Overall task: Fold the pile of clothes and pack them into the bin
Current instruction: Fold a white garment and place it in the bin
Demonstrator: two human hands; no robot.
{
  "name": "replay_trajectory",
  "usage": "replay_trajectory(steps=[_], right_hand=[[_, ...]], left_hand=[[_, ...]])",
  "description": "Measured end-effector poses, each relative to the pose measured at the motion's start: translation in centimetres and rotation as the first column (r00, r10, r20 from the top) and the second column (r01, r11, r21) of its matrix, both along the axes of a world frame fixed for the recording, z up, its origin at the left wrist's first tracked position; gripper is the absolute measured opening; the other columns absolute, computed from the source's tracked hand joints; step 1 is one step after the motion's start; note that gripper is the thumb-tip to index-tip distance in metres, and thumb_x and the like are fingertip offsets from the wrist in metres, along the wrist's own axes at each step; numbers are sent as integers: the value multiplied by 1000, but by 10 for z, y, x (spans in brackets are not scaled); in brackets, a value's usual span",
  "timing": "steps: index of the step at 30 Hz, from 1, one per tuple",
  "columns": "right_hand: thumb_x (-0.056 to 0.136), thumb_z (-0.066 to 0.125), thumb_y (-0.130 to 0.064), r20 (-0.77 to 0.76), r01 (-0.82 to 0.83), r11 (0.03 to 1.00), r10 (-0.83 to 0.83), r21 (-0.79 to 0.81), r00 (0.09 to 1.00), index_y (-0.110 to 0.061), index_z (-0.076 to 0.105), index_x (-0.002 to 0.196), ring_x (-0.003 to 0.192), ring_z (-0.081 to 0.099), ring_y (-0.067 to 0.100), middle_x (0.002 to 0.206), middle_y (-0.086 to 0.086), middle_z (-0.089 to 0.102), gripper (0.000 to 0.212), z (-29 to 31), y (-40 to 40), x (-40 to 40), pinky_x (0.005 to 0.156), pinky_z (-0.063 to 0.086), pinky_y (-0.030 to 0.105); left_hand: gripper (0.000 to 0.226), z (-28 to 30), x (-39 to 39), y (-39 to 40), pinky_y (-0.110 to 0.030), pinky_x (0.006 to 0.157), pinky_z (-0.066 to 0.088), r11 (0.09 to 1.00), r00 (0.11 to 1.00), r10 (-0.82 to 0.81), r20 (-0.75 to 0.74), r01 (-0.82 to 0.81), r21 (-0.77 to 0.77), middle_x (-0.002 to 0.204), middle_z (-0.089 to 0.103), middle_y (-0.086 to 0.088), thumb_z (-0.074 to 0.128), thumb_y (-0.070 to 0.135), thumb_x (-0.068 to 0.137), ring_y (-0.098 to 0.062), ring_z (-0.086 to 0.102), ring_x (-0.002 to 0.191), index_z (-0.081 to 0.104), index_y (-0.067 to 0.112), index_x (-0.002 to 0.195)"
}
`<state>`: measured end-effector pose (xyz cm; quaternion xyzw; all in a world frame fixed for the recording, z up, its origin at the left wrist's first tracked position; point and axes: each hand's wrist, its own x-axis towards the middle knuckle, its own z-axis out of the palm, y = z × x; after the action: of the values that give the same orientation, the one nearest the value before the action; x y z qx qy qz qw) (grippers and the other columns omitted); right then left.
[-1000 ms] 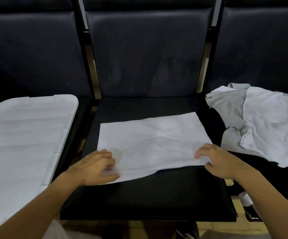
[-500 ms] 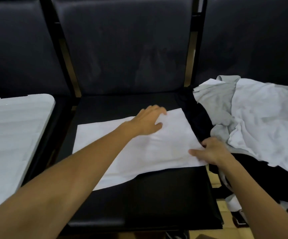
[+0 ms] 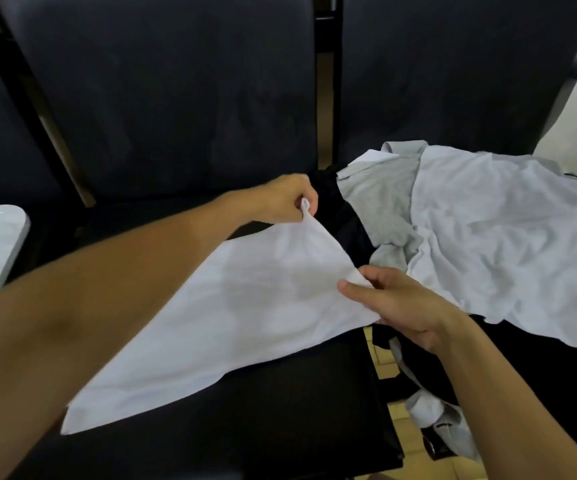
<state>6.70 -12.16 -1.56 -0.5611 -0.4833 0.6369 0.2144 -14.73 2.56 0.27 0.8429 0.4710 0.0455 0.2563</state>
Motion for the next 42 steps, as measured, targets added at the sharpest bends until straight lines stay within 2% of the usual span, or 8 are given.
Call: replay_trajectory(steps=[14,17,20,26,30,35,38,42], right_hand=[[93,66,-33,-144,-408,900,429,154,892,-21,69,105,85,71,12,92,-2,72,18,38,-46,-231,84,57,27],[94,63,-35,83,-575,803,569,159,818,-22,70,107,92,69,11,102,-5,70,19,22,-50,-251,84,56,26],[93,59,-38,522,-495,848,340,189,782,-24,67,106,99,64,14,109,-5,65,20,3,-38,-237,86,54,32],[81,77,-36,707,-331,943,250,-24,662,-24,31,145,126,49,26,140,5,42,81,-10,-19,-220,94,47,37],[81,79,-30,683,-383,920,334,-86,649,-19,34,145,119,54,22,141,5,46,80,-16,-13,-212,87,48,34],[83,75,-37,629,-415,907,283,70,724,-26,66,113,94,58,11,117,-2,61,33,-13,-2,-174,77,50,29],[79,82,-29,520,-317,905,132,285,844,-20,71,71,72,64,13,76,0,69,16,0,-2,-157,63,51,25],[73,86,-20,374,-296,879,150,373,915,-18,76,69,74,72,11,72,-2,75,12,34,-6,-150,71,57,27]], left_hand=[[67,10,-282,-118,-33,81,51,909,915,397,65,-402,109,95,61,-1,55,-19,79,-19,64,87,66,45,65],[61,-18,-309,-147,-15,90,42,920,914,391,-104,-384,81,107,60,-6,41,-26,73,-22,62,102,73,27,73],[53,-35,-306,-151,-20,96,44,927,918,376,-128,-372,53,105,57,2,42,-18,81,-17,59,105,70,26,78],[52,-29,-217,-110,-43,114,34,990,973,140,-182,-138,27,148,39,6,62,25,93,-17,37,137,45,30,142],[63,-26,-161,-81,-41,123,12,974,845,-205,-495,226,-18,159,27,8,67,35,91,-15,13,150,38,34,146],[22,-13,-178,-70,-36,92,46,976,875,-160,-456,208,57,92,48,21,65,58,75,-9,49,93,49,48,85],[22,16,-201,-91,-29,69,49,1000,977,-8,-215,7,-7,81,54,12,73,33,82,-13,54,77,52,33,75],[23,57,-231,-140,-23,58,45,985,981,174,-90,-175,-7,69,59,5,76,24,84,-8,56,63,57,17,72]])
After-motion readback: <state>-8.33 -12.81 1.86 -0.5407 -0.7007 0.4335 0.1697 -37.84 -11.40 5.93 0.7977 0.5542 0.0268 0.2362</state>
